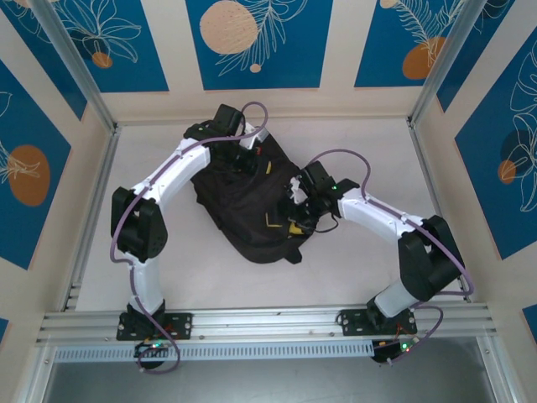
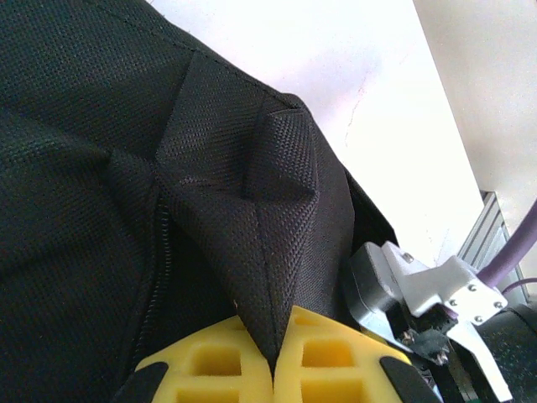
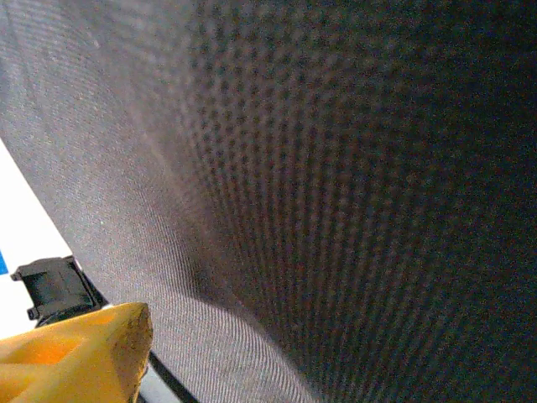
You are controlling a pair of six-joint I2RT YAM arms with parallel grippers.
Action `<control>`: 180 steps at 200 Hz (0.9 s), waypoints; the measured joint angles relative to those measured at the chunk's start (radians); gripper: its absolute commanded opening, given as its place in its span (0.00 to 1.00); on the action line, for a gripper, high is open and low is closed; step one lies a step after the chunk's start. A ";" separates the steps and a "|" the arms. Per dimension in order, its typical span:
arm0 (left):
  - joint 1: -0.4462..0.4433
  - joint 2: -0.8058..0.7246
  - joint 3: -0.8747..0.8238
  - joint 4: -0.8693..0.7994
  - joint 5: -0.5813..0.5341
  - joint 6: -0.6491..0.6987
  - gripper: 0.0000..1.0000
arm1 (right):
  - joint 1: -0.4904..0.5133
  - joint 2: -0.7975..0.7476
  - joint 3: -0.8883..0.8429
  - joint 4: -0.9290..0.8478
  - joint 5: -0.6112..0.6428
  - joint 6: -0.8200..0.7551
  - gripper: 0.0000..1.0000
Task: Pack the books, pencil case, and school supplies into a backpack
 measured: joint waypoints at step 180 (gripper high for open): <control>-0.011 -0.017 -0.004 -0.014 -0.060 0.021 0.00 | -0.149 -0.110 -0.124 0.184 -0.436 0.161 0.46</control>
